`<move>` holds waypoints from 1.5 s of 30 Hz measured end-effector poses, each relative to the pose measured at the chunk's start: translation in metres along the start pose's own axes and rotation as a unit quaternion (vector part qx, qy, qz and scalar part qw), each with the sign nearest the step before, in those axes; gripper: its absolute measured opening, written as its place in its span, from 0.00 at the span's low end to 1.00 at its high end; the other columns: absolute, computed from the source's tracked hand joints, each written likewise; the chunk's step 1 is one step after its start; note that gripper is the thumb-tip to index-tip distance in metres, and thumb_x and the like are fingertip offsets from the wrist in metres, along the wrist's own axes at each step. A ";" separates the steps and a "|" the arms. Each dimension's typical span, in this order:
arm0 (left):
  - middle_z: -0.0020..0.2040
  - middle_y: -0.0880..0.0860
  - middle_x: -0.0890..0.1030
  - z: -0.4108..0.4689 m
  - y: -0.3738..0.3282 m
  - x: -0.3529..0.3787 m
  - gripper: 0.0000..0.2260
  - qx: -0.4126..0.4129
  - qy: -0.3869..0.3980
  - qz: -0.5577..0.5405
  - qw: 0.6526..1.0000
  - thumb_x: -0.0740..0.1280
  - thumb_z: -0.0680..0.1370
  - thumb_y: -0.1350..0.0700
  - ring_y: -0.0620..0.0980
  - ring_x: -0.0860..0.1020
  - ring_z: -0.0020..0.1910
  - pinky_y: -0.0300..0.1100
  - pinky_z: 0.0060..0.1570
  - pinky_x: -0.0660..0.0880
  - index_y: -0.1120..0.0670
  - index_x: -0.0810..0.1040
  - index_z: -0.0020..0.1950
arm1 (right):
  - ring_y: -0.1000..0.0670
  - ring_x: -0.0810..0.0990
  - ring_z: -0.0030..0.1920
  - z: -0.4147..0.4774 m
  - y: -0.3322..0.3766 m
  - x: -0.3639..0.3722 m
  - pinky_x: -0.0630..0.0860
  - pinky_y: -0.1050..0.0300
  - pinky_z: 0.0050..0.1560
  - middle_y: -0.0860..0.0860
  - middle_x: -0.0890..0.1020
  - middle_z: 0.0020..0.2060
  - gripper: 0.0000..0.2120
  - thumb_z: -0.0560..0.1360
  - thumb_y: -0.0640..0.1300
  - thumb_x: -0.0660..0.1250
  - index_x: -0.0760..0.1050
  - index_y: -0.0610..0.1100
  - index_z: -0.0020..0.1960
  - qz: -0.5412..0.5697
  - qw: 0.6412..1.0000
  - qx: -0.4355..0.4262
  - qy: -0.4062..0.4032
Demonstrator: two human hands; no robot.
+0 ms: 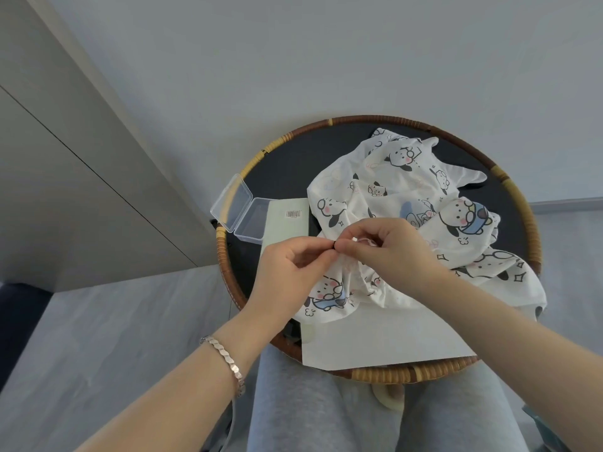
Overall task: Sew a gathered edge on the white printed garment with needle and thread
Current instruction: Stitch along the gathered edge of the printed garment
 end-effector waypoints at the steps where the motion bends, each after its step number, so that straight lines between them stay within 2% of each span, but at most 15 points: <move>1: 0.38 0.41 0.82 0.000 0.000 0.000 0.08 -0.007 -0.007 -0.006 1.000 0.70 0.73 0.64 0.38 0.81 0.39 0.28 0.41 0.75 0.51 0.82 0.44 | 0.58 0.67 0.28 -0.001 0.000 0.001 0.64 0.72 0.29 0.49 0.72 0.29 0.06 0.72 0.44 0.70 0.79 0.50 0.37 0.010 1.000 0.012 -0.004; 4: 0.37 0.41 0.82 0.002 0.002 0.002 0.08 -0.041 -0.042 -0.006 0.998 0.70 0.73 0.61 0.36 0.80 0.37 0.27 0.39 0.74 0.48 0.81 0.41 | 0.54 0.68 0.31 -0.003 -0.001 0.002 0.66 0.70 0.31 0.49 0.73 0.31 0.07 0.75 0.43 0.65 0.79 0.51 0.41 0.041 0.996 0.067 -0.030; 7: 0.38 0.43 0.82 0.005 0.006 0.002 0.07 -0.088 -0.071 -0.011 0.994 0.70 0.73 0.59 0.37 0.80 0.38 0.28 0.39 0.75 0.46 0.81 0.40 | 0.47 0.67 0.34 -0.007 -0.003 0.000 0.68 0.57 0.39 0.46 0.69 0.31 0.15 0.77 0.36 0.55 0.78 0.46 0.54 0.071 0.988 0.125 -0.047; 8: 0.38 0.44 0.82 0.005 0.007 0.003 0.06 -0.098 -0.076 -0.011 0.992 0.70 0.73 0.59 0.38 0.80 0.38 0.29 0.40 0.76 0.46 0.81 0.41 | 0.47 0.67 0.35 -0.009 -0.004 -0.001 0.67 0.56 0.39 0.45 0.68 0.31 0.17 0.77 0.35 0.53 0.77 0.45 0.56 0.058 0.989 0.125 -0.048; 12: 0.39 0.46 0.83 0.005 0.008 0.004 0.06 -0.116 -0.094 -0.001 0.989 0.70 0.73 0.58 0.41 0.81 0.39 0.33 0.42 0.78 0.47 0.81 0.41 | 0.48 0.70 0.31 -0.017 -0.003 0.000 0.69 0.58 0.36 0.46 0.70 0.29 0.13 0.78 0.36 0.56 0.78 0.47 0.49 0.028 0.994 0.095 -0.043; 16: 0.38 0.47 0.83 0.004 0.006 0.004 0.05 -0.119 -0.104 0.002 0.987 0.71 0.72 0.58 0.41 0.80 0.37 0.32 0.40 0.77 0.48 0.80 0.40 | 0.60 0.76 0.24 -0.018 -0.002 0.002 0.76 0.64 0.37 0.51 0.78 0.27 0.08 0.76 0.37 0.63 0.79 0.47 0.46 0.027 0.995 0.087 -0.040; 19: 0.36 0.45 0.82 0.002 0.003 0.006 0.06 -0.106 -0.098 0.005 0.990 0.71 0.72 0.59 0.37 0.79 0.35 0.26 0.36 0.74 0.48 0.79 0.39 | 0.60 0.78 0.25 -0.018 -0.001 0.005 0.76 0.70 0.35 0.52 0.80 0.28 0.09 0.74 0.38 0.67 0.78 0.51 0.40 0.024 0.996 0.074 -0.037; 24: 0.35 0.43 0.80 0.000 -0.001 0.007 0.07 -0.083 -0.092 0.011 0.992 0.71 0.72 0.60 0.35 0.79 0.34 0.26 0.35 0.73 0.47 0.78 0.39 | 0.61 0.78 0.24 -0.017 0.001 0.007 0.71 0.75 0.29 0.52 0.80 0.28 0.04 0.73 0.39 0.68 0.79 0.46 0.42 0.033 0.995 0.083 -0.046; 35: 0.35 0.42 0.80 -0.002 -0.003 0.007 0.08 -0.062 -0.091 0.034 0.993 0.71 0.72 0.60 0.36 0.79 0.35 0.26 0.36 0.73 0.47 0.78 0.39 | 0.60 0.78 0.23 -0.017 0.007 0.007 0.71 0.75 0.29 0.53 0.79 0.26 0.07 0.73 0.39 0.67 0.78 0.48 0.39 0.015 0.994 0.097 -0.036; 40: 0.34 0.41 0.79 -0.005 -0.003 0.010 0.07 -0.018 -0.090 0.082 0.992 0.70 0.73 0.61 0.37 0.78 0.36 0.26 0.36 0.73 0.49 0.79 0.39 | 0.59 0.77 0.21 -0.016 0.006 0.008 0.71 0.73 0.27 0.55 0.77 0.21 0.09 0.74 0.37 0.66 0.77 0.47 0.37 0.015 0.993 0.112 -0.028; 45: 0.35 0.49 0.80 -0.008 -0.002 0.013 0.04 0.035 -0.100 0.134 0.985 0.69 0.73 0.62 0.44 0.78 0.37 0.36 0.37 0.75 0.55 0.81 0.40 | 0.57 0.78 0.22 -0.014 0.006 0.011 0.75 0.68 0.30 0.54 0.78 0.20 0.09 0.74 0.38 0.66 0.76 0.47 0.36 0.031 0.990 0.134 -0.017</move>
Point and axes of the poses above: each hand's wrist, its own z-axis towards the middle knuckle, its own x-axis out of the palm, y = z × x, the point moved 1 cm from there along z, towards the middle knuckle
